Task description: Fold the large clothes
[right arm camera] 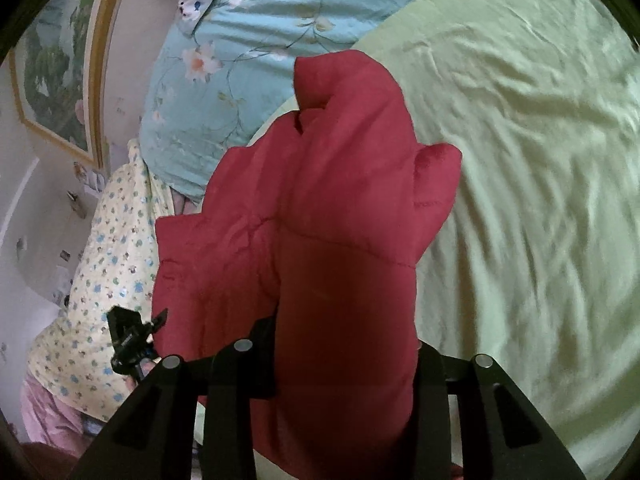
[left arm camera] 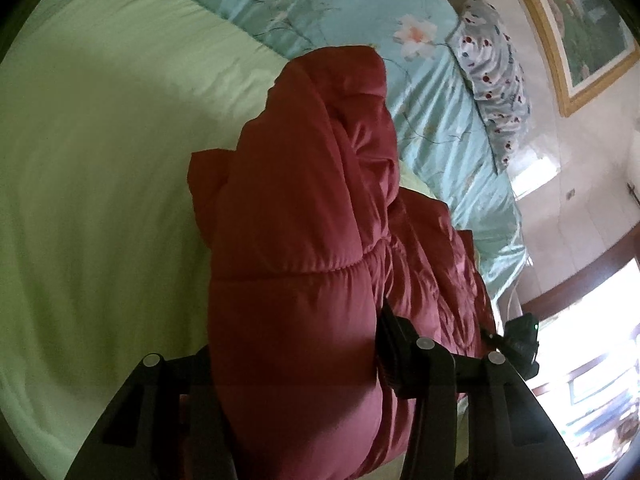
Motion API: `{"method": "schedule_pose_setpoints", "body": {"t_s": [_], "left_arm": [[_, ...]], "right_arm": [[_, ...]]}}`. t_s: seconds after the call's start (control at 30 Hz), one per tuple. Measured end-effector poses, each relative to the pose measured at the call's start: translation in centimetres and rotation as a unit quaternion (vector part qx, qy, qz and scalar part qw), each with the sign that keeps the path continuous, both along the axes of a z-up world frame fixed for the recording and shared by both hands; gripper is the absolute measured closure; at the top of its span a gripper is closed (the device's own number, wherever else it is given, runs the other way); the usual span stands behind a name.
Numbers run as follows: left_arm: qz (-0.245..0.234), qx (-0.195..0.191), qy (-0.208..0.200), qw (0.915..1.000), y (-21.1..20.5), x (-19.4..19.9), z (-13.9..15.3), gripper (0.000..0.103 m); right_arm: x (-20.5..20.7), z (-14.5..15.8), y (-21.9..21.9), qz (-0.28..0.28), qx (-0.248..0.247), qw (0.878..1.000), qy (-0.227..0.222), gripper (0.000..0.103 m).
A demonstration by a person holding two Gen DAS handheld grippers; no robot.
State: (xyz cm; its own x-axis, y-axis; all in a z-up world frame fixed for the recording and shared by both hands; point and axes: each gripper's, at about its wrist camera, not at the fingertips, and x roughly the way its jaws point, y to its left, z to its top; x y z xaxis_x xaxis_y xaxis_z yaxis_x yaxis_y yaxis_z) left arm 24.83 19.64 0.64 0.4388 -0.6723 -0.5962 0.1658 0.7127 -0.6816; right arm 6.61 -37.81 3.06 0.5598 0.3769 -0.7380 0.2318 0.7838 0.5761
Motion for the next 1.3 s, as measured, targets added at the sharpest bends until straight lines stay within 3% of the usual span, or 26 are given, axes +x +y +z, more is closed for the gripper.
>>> {"method": "schedule_pose_setpoints", "body": {"t_s": [0.2,0.3,0.4,0.43,0.57,0.77,0.87,1.03,1.3], "left_arm": [[0.03,0.044,0.015,0.9985,0.2,-0.8,-1.4,0.05],[0.043,0.091,0.002,0.9949,-0.6,-1.3,-0.8,0.042],[0.064,0.142,-0.008,0.9877,-1.6,-2.0,-0.4,0.025],[0.07,0.151,-0.011,0.9861,-1.7,-2.3,-0.2,0.022],[0.091,0.153,-0.014,0.984,-1.8,-3.8,1.0,0.022],[0.111,0.154,-0.024,0.9815,-0.8,-6.8,3.2,0.019],[0.123,0.172,-0.034,0.9768,-1.0,-8.2,4.3,0.018],[0.136,0.198,-0.058,0.9689,-1.7,-11.0,6.5,0.018],[0.094,0.224,-0.12,0.9626,-5.3,-16.0,10.1,0.018]], "right_arm": [[-0.9,-1.0,-0.4,-0.024,-0.008,0.999,-0.022,0.058],[-0.9,-1.1,-0.3,-0.027,-0.017,0.999,-0.024,0.053],[-1.0,-1.2,-0.3,-0.032,-0.029,0.999,-0.024,0.049],[-1.0,-1.1,-0.2,-0.034,-0.036,0.998,-0.025,0.043],[-1.2,-0.9,0.1,-0.041,-0.072,0.996,-0.026,0.031],[-1.7,-0.1,0.4,-0.05,-0.094,0.994,-0.037,0.027],[-2.2,0.2,-0.1,-0.066,-0.094,0.992,-0.043,0.021],[-3.1,0.9,-1.0,-0.106,-0.105,0.988,-0.048,0.02],[-3.6,4.2,3.4,-0.08,-0.247,0.961,-0.098,0.02]]}}
